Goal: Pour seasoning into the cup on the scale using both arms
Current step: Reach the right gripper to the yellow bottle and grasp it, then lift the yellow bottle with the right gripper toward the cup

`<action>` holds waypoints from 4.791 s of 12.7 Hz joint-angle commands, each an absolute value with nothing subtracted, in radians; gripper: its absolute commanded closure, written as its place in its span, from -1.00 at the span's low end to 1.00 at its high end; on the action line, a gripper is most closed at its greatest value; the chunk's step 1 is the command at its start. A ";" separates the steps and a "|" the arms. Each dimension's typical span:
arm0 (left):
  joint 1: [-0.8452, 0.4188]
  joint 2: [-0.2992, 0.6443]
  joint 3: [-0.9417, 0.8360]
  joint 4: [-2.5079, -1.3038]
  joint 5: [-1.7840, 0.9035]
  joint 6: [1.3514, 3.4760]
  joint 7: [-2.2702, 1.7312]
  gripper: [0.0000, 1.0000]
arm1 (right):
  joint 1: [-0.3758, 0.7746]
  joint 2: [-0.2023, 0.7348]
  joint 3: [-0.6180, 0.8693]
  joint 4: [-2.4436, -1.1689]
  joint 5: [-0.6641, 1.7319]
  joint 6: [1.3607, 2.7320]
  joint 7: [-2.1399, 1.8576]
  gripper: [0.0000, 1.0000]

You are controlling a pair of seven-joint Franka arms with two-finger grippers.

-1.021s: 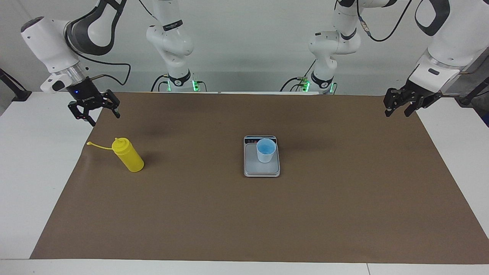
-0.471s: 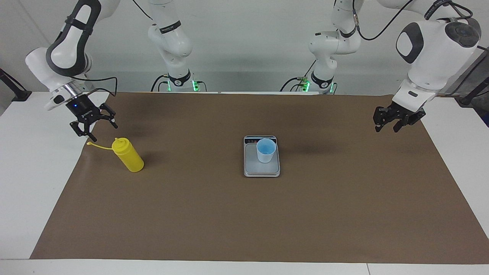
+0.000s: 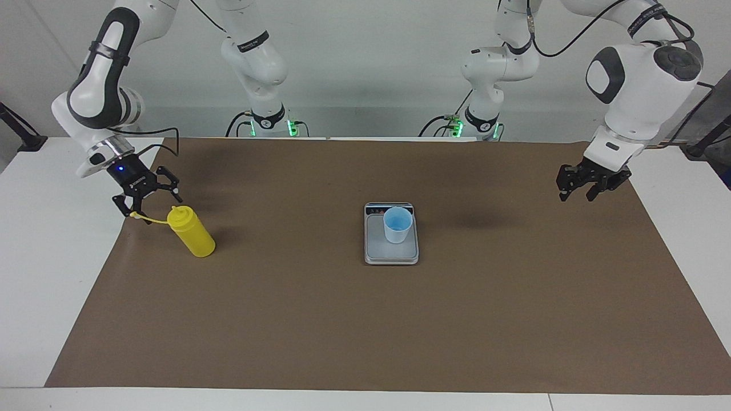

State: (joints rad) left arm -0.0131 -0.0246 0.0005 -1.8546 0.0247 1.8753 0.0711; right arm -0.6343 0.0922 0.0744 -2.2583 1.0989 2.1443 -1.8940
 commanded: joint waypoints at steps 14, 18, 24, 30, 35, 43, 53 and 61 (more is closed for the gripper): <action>0.014 0.008 -0.051 -1.591 0.049 1.649 0.078 -1.00 | -0.517 0.252 0.092 -2.206 1.384 2.117 -2.128 -1.00; 0.014 0.008 -0.075 -1.592 0.046 1.660 0.048 -1.00 | -0.515 0.252 0.091 -2.206 1.393 2.118 -2.128 -0.97; 0.023 0.006 -0.080 -1.594 0.037 1.657 0.016 -1.00 | -0.515 0.250 0.091 -2.201 1.393 2.117 -2.122 0.61; 0.040 0.011 -0.101 -1.597 0.037 1.658 -0.028 -1.00 | -0.402 0.174 0.086 -2.171 1.362 2.192 -1.978 0.62; 0.021 0.011 -0.101 -1.608 0.037 1.658 -0.020 -1.00 | -0.252 0.123 0.086 -2.116 1.188 2.311 -1.821 0.61; 0.038 0.009 -0.094 -1.609 0.037 1.640 -0.029 -1.00 | 0.032 0.115 0.086 -2.059 0.817 2.511 -1.541 0.61; 0.038 0.009 -0.094 -1.609 0.037 1.640 -0.029 -1.00 | 0.242 0.127 0.087 -2.039 0.065 2.571 -0.985 0.62; 0.038 0.008 -0.094 -1.609 0.037 1.640 -0.029 -1.00 | 0.371 0.175 0.089 -1.956 -0.325 2.433 -0.718 0.63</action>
